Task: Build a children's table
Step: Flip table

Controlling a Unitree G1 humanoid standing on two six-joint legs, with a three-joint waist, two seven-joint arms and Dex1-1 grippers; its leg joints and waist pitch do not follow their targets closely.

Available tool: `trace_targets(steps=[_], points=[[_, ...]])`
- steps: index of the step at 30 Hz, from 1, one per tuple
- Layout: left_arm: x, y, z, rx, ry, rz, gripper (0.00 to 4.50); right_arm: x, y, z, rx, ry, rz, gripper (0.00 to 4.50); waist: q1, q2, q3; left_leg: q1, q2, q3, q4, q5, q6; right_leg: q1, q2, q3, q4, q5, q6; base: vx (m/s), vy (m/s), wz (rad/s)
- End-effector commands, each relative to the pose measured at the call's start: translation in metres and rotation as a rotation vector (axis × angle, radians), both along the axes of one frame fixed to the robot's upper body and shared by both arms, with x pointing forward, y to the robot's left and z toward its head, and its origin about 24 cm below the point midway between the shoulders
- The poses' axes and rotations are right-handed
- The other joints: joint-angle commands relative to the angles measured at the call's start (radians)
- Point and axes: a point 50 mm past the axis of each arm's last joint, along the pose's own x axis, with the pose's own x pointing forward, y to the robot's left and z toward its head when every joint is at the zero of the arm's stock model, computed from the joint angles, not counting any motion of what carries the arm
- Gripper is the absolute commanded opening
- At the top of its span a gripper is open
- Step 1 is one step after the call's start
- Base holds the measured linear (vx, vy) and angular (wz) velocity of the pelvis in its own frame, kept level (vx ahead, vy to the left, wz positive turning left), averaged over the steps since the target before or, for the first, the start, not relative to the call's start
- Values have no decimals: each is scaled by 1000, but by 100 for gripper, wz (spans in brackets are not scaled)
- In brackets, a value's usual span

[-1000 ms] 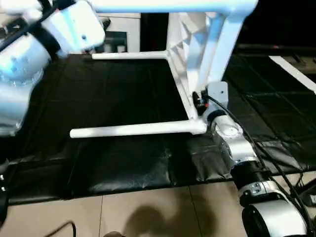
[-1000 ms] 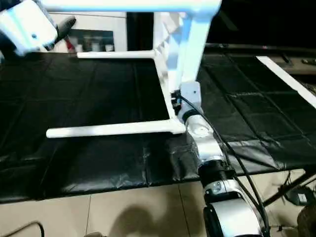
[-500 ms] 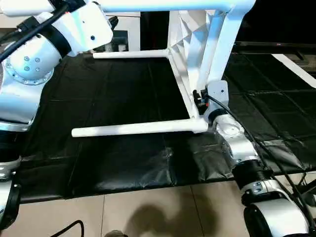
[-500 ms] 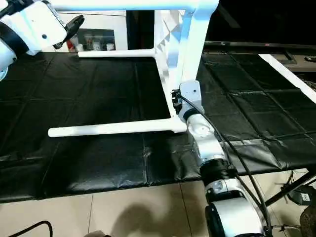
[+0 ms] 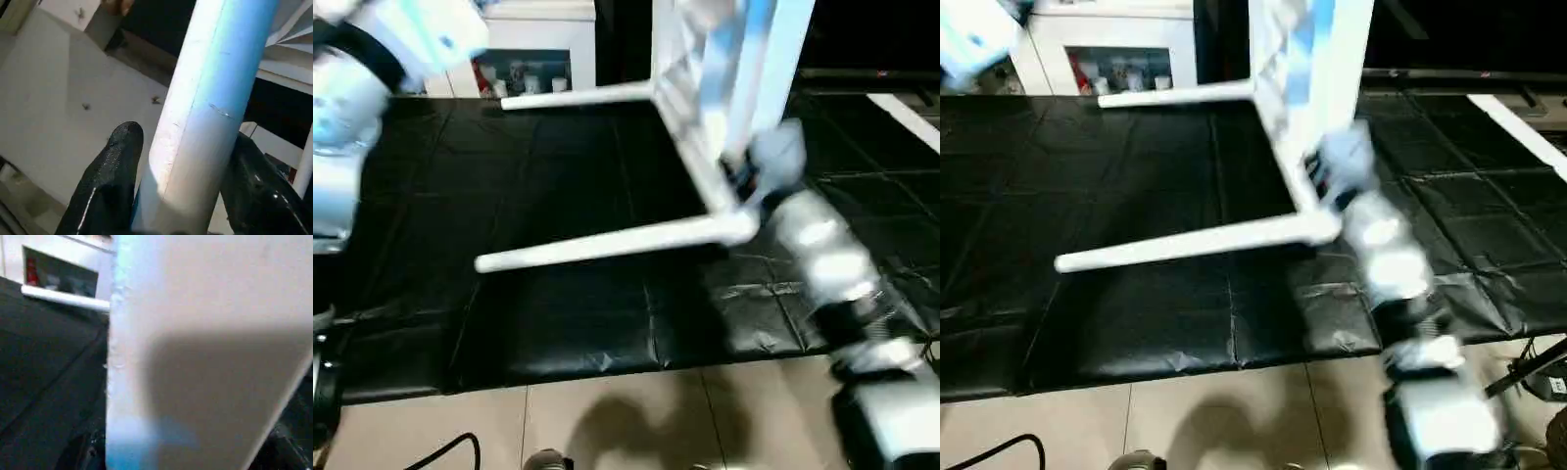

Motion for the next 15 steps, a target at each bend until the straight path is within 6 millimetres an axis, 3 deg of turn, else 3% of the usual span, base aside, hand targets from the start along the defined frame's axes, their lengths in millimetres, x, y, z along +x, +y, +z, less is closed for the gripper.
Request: trace_targets(steps=[1, 6, 9, 10, 14, 15], points=[[10, 8, -23, -71, 126, 18, 217, -9, 27, 63, -100, -214, 237, 194, 5, 0, -88, 23, 9, 2, -55, -40, -21, 70, -56, 46, -42, 92, -209, 0, 0, 0], [9, 0, -43, -103, 200, -6, 194, -13, 22, 92, -214, -212, 315, 194, 14, -1, -85, 27, 14, 4, -57, -69, -20, 65, -57, 46, -47, 28, -210, 0, 0, 0], [8, -7, -62, -150, 270, -17, 189, -15, 25, 104, -286, -207, 379, 194, 18, -5, -80, 29, 16, 4, -59, -119, -25, 65, -61, 47, -55, -56, -202, 0, 0, 0], [7, -9, -71, -189, 300, -22, 183, -16, 26, 109, -308, -200, 410, 194, 19, -13, -77, 29, 16, 5, -60, -134, -23, 63, -62, 47, -59, -89, -198, 0, 0, 0], [5, -14, -91, -263, 372, -22, 166, -20, 30, 119, -341, -195, 471, 194, 21, -12, -68, 33, 15, 5, -63, -197, -25, 56, -63, 46, -73, -215, -174, 0, 0, 0], [4, -15, -96, -279, 383, -18, 161, -21, 31, 119, -349, -190, 487, 194, 19, -21, -66, 36, 15, 6, -65, -224, -27, 53, -63, 45, -81, -269, -158, 0, 0, 0]])
